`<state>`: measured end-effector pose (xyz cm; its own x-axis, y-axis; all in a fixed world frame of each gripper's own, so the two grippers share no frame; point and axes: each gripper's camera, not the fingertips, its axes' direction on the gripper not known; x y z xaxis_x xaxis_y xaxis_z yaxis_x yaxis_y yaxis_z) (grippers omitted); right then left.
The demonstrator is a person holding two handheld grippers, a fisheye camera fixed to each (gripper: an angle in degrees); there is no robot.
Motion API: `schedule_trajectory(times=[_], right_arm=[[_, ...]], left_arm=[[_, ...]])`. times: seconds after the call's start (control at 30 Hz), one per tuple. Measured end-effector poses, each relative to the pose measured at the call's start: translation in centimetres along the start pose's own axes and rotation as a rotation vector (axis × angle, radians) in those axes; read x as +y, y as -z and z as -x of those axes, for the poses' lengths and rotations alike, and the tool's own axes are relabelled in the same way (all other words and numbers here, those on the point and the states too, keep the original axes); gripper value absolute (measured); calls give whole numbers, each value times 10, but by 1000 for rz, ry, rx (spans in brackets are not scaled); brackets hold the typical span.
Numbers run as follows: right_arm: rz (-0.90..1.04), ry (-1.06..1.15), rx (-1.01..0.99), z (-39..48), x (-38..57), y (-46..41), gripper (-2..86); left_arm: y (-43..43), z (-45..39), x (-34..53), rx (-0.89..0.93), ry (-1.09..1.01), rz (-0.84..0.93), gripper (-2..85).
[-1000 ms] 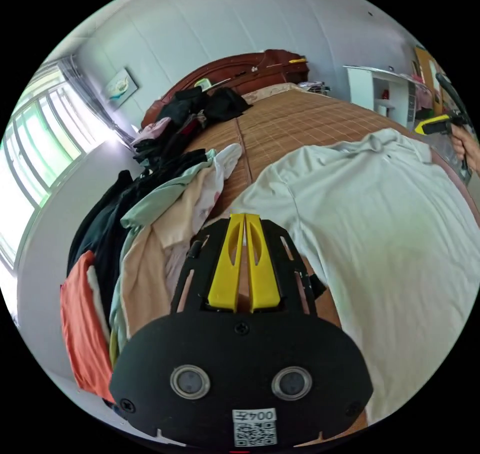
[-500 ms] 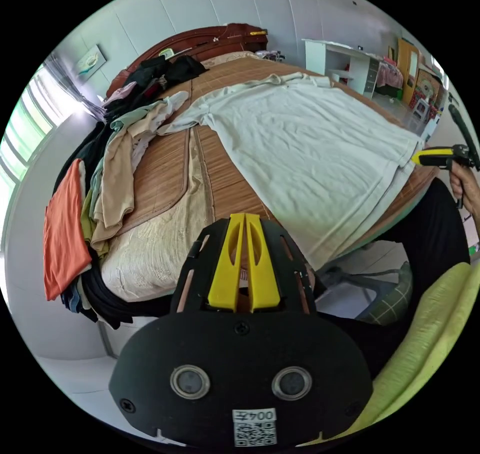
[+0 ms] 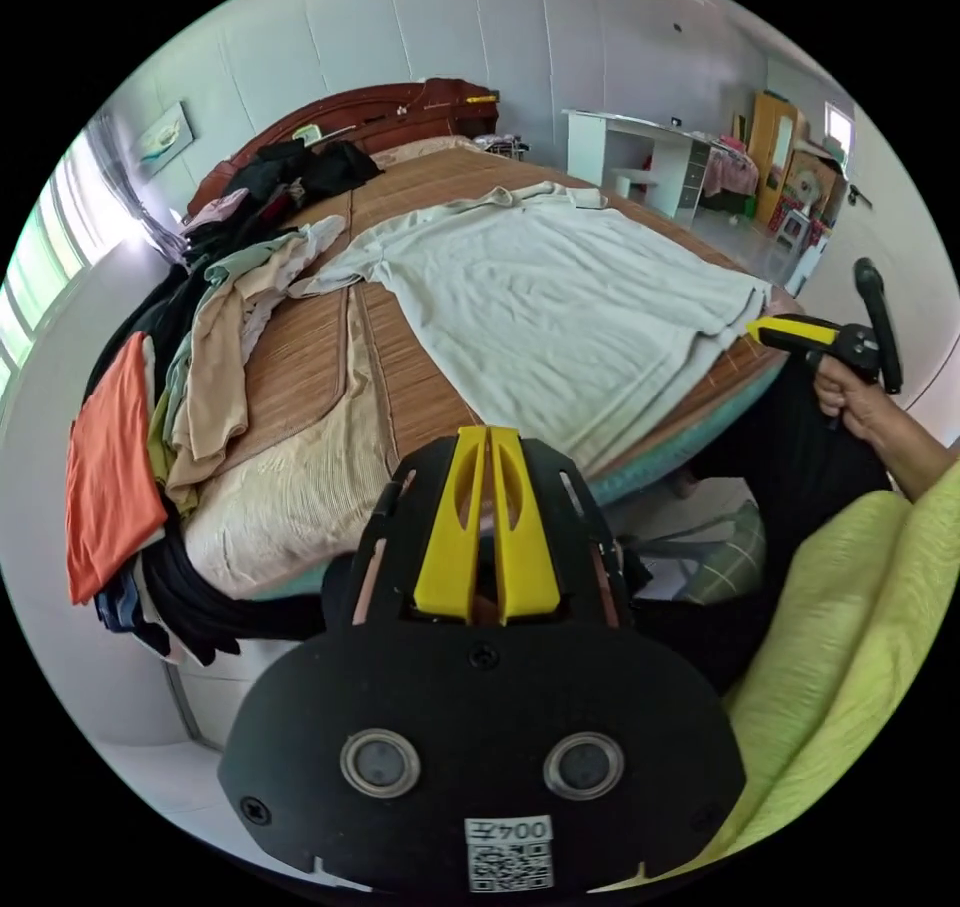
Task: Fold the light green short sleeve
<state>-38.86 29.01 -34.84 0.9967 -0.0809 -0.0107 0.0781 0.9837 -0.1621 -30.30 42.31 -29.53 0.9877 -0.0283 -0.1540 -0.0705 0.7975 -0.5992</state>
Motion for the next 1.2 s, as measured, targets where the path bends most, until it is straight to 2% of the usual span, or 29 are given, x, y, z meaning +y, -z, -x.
schedule_trajectory(times=[0.07, 0.17, 0.4, 0.73, 0.97, 1.2], right_arm=[[-15, -1, -6, 3, 8, -3, -8], [-16, 10, 8, 12, 11, -9, -8], [-18, -7, -6, 18, 23, -23, -7], [-20, -21, -25, 20, 39, -42, -7], [-15, -46, -57, 13, 47, -49, -4], [-150, -253, -33, -55, 62, -27, 47]], left_arm=[[-2, -8, 19, 64, 22, 46, 48], [-7, -21, 25, -4, 12, 51, 71], [-29, -34, 21, -24, -35, 101, 86], [-49, -42, 32, -55, -28, 171, 75], [-39, -40, 44, -41, 40, 97, 39], [-51, -40, 48, -37, 119, 108, 17]])
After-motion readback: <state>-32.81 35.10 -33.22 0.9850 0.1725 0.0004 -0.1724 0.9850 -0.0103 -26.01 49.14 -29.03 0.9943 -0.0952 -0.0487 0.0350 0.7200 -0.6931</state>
